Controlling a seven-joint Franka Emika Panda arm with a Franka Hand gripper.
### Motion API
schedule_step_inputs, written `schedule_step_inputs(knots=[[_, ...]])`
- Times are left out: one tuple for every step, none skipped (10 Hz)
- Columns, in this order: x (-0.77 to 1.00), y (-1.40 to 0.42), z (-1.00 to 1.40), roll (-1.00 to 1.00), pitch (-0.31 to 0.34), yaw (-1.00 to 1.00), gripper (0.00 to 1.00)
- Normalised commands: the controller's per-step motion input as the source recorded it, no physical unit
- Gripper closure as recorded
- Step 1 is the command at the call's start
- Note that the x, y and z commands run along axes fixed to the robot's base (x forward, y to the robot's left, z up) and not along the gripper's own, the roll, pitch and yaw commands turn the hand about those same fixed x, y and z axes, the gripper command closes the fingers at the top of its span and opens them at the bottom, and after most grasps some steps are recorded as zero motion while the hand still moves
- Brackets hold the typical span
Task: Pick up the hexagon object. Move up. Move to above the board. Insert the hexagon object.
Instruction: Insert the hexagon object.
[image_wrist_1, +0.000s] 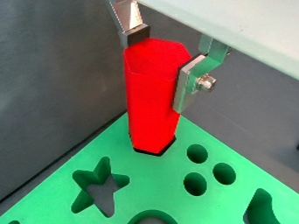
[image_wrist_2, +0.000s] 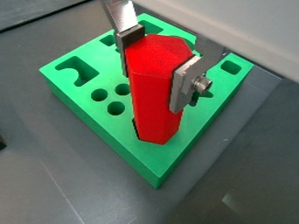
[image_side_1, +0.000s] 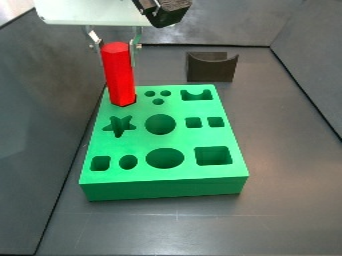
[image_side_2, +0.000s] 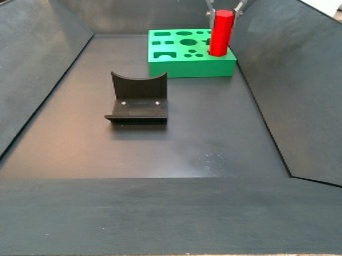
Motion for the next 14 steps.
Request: schedule_step_inputs(knots=[[0.00, 0.00, -0.24, 0.00, -0.101, 0.21, 1.00], [0.02, 0.00, -0.27, 0.01, -0.091, 0.31, 1.00], [0.02, 0.00, -0.25, 0.01, -0.089, 0.31, 1.00], [0.01, 0.00, -0.23, 0.02, -0.083, 0.31, 1.00], [0.00, 0.00, 0.00, 0.00, 0.000, 0.08, 1.00], [0.00, -0.03, 0.00, 0.00, -0.003, 0.02, 1.00], [0.00, -0.03, -0.25, 0.08, -0.030, 0.01, 1.00], [0.00, -0.03, -0.40, 0.17, -0.036, 0.05, 1.00], [0.00, -0.07, -0.47, 0.35, 0.000, 0.12, 1.00], [0.00, -0.08, -0.49, 0.33, 0.000, 0.15, 1.00], [0.00, -0.11, -0.52, 0.29, -0.014, 0.15, 1.00], [0.00, -0.16, -0.73, 0.28, -0.074, 0.16, 1.00], [0.00, -0.20, -0.78, 0.23, -0.111, 0.17, 1.00], [0.00, 0.00, 0.00, 0.00, 0.000, 0.00, 1.00]])
